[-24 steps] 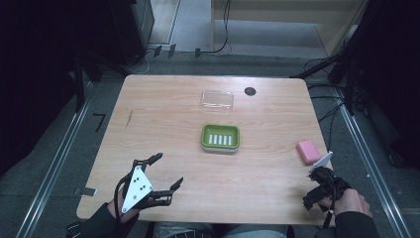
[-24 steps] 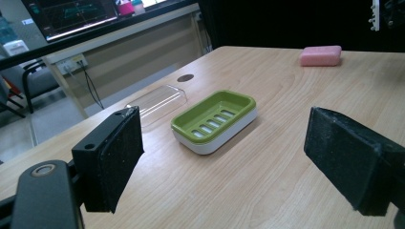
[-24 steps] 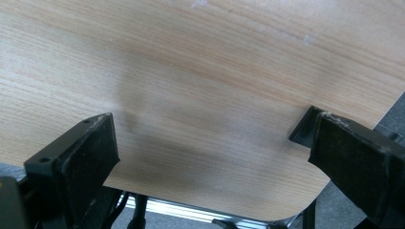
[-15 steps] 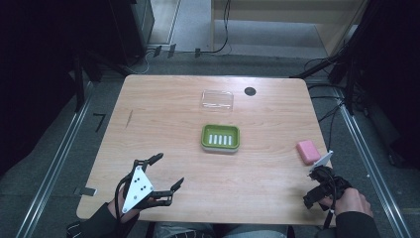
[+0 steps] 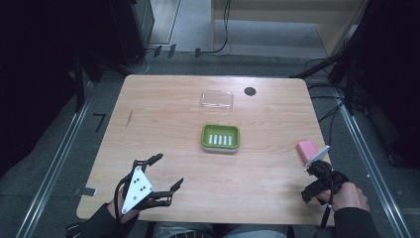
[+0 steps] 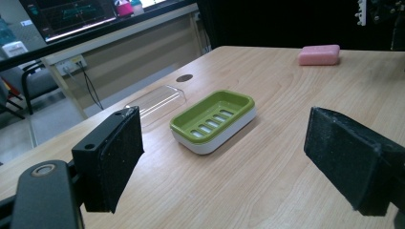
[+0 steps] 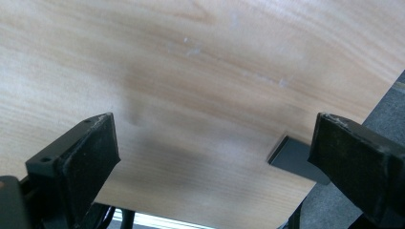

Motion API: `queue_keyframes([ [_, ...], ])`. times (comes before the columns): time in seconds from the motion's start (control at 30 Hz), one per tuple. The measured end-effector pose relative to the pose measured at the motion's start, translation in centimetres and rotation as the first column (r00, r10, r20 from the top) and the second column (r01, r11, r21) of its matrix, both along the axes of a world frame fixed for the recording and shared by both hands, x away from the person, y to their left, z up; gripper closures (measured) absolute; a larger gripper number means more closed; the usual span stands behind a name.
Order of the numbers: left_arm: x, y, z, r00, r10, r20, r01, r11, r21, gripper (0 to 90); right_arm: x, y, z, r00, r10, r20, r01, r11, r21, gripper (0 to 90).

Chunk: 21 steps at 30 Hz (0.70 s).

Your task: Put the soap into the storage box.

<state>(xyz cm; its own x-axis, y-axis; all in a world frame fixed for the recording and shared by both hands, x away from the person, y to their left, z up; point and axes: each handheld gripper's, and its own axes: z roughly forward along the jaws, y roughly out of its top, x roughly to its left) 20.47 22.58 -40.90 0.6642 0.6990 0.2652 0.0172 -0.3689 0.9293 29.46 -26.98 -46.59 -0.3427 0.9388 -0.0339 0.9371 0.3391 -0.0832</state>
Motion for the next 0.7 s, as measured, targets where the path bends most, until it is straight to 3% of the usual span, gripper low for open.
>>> queue_keyframes([
  [0.7,0.0,0.0,0.0,1.0000,0.001,-0.002,-0.001,1.0000,0.004,13.6,2.7,0.4,1.1,0.9987,0.008,0.049,-0.008,1.0000,-0.003,2.9],
])
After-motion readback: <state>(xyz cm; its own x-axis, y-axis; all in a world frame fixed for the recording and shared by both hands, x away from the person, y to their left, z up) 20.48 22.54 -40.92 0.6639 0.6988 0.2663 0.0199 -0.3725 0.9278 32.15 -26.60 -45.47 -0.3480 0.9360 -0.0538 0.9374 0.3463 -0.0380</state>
